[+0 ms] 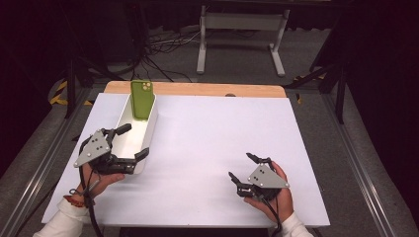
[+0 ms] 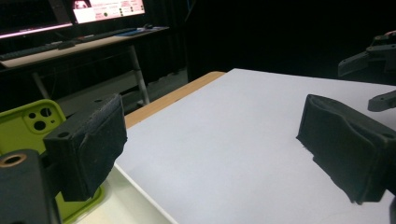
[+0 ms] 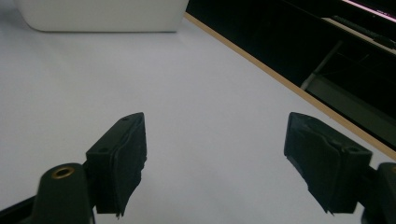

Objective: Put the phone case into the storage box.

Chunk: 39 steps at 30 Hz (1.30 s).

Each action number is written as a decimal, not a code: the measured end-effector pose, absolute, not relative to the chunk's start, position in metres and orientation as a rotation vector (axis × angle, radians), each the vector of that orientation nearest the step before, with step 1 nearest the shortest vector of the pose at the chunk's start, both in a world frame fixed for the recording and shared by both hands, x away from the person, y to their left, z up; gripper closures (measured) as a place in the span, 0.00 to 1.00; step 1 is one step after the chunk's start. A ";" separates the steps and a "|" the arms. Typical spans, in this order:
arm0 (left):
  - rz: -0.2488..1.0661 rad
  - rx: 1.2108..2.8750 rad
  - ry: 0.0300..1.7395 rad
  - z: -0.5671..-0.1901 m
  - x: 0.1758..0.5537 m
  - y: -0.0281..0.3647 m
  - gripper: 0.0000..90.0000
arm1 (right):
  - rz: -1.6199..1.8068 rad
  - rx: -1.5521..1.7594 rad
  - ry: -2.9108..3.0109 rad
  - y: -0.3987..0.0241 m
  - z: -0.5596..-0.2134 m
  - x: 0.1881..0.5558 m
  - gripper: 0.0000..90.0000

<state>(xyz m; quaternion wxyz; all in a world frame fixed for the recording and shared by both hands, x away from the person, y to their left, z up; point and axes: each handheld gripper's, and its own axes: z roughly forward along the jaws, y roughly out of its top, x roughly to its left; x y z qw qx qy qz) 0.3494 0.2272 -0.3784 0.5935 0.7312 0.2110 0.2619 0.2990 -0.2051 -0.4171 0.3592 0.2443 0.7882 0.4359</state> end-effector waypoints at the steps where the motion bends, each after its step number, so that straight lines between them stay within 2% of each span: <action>1: 0.614 1.703 0.488 -0.379 0.348 0.226 0.10 | 1.125 0.630 2.032 -0.205 -0.417 0.299 0.25; 39: 0.601 1.740 0.410 -0.399 0.316 0.207 0.09 | 1.164 0.606 2.035 -0.201 -0.415 0.293 0.24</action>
